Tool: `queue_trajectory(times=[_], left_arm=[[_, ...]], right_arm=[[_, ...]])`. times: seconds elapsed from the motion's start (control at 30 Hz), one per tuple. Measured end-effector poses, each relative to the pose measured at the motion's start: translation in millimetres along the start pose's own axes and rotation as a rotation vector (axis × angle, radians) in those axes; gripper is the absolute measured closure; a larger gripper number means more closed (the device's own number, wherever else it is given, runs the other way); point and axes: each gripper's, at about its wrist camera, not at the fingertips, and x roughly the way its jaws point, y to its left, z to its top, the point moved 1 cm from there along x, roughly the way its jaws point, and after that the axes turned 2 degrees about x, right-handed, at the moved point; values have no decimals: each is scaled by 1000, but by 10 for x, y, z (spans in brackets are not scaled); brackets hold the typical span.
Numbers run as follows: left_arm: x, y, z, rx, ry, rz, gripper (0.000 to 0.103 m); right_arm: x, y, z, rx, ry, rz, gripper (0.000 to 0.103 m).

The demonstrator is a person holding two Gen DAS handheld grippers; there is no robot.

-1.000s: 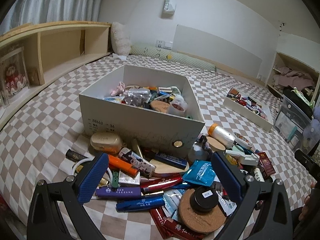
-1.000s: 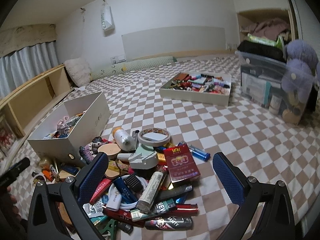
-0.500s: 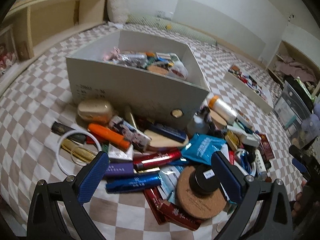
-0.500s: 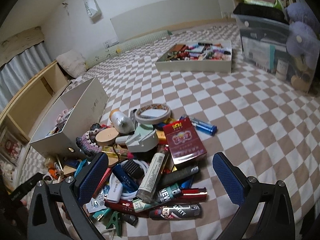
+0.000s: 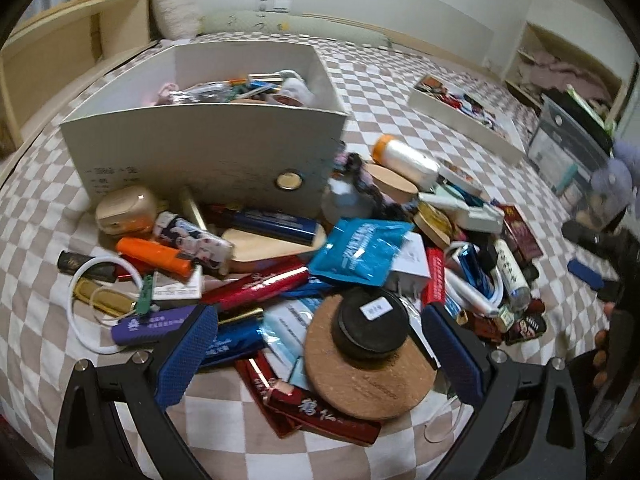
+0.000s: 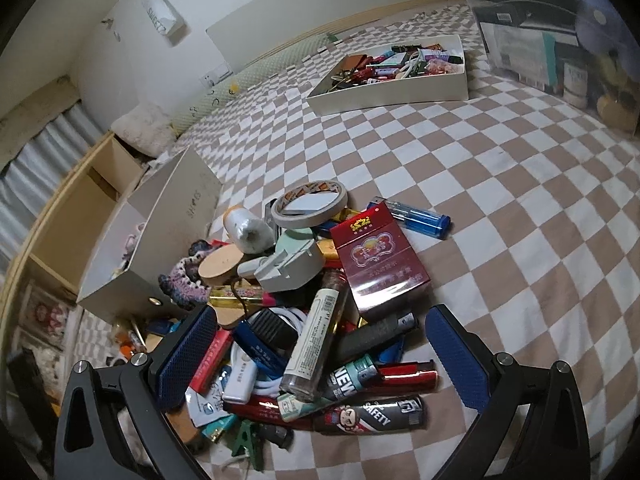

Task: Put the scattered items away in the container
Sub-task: 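Move both tools toward the pile of items beside the white box, then grasp the black round jar with the left tool while the right grasps the red pack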

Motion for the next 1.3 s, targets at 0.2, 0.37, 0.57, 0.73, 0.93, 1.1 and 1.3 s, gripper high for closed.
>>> queue_trajectory(times=[0.2,0.37,0.57,0.73,0.93,1.1,1.3], left_arm=[[117,-160,-26,75,21,9,19],[192,-198,-38,87,44,-11,36],[181,-223,-56,85,40,-51,48],[174,-240,-65,90,39,-74,55],[167,-232,-62,83,32,-74,64],[168,-174,-60,43,35,-82,72],[157,-154,-63,53,32,-79,72]], right_arm=[[106,-40,-8,22,71,7,0],[187,-63,-11,34,114,-9,0],[394,64,-36,-44,202,-32,0],[481,-89,107,-14,223,-71,0],[624,-217,291,-58,225,-189,0],[815,-149,317,-169,257,-296,17],[933,-192,349,-218,284,-344,29]])
